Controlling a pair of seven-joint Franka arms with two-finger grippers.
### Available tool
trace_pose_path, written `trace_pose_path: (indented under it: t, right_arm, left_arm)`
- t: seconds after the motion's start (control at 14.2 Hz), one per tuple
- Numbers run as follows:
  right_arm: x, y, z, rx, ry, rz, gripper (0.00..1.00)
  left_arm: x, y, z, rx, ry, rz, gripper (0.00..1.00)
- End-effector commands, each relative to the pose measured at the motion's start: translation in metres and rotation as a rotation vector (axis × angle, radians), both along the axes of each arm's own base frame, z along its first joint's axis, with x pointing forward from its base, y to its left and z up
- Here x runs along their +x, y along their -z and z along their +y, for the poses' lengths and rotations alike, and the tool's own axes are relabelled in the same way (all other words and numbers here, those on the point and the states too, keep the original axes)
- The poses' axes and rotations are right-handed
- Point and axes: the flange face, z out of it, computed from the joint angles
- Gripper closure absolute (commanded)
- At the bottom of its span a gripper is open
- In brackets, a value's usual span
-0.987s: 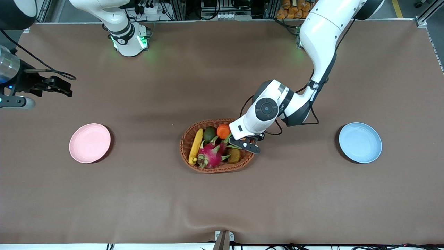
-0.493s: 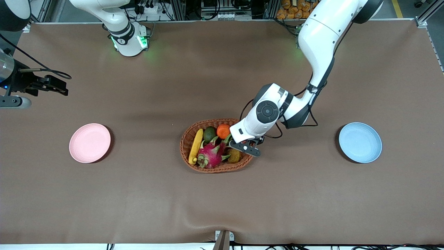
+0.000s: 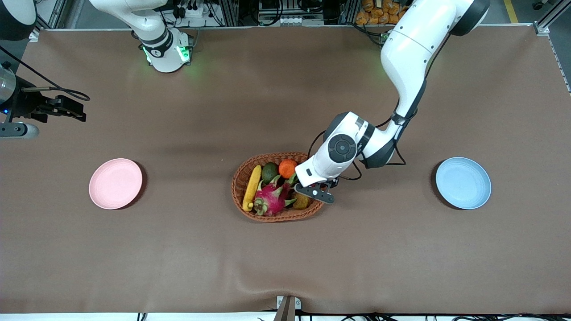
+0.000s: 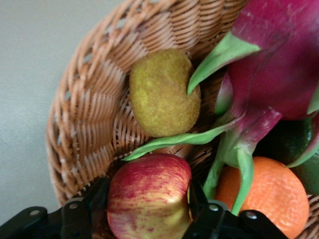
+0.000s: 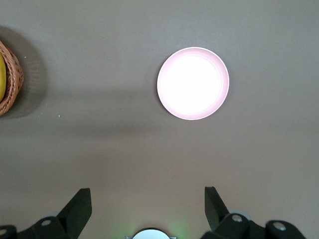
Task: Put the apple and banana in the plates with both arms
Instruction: 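Lower the left gripper onto the red apple and close it, then carry the apple to the blue plate while the right gripper reaches out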
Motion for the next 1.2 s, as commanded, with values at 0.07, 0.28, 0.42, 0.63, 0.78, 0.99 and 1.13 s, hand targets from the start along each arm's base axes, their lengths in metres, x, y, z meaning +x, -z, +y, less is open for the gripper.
trace_pose_path:
  t: [0.07,0.28,0.42,0.63,0.78,0.99,1.13]
  right_arm:
    - [-0.002,-0.001,-0.001,0.002,-0.010,0.015,0.00]
    - [-0.002,0.001,-0.001,0.003,-0.011,0.018,0.00]
    - [-0.002,0.004,0.001,0.003,-0.014,0.022,0.00]
    - [-0.005,0.007,0.003,0.032,-0.011,0.046,0.00]
    - [-0.009,0.013,0.012,0.059,-0.023,0.083,0.00]
    - [-0.019,0.019,0.064,0.087,-0.127,0.140,0.00]
    - [-0.023,0.021,0.103,0.082,-0.184,0.143,0.00]
  left_arm:
    - [0.000,0.004,-0.011,-0.003,-0.016,-0.012,0.90]
    - [0.006,-0.024,-0.008,-0.018,-0.025,-0.039,1.00]
    - [0.007,-0.058,-0.006,-0.016,-0.024,-0.051,1.00]
    - [0.004,-0.148,0.014,0.011,-0.083,-0.046,1.00]
    - [0.017,-0.205,0.062,0.018,-0.160,-0.061,1.00]
    - [0.044,-0.257,0.173,-0.005,-0.322,0.019,1.00]
    - [0.061,-0.256,0.257,-0.014,-0.425,0.094,1.00]
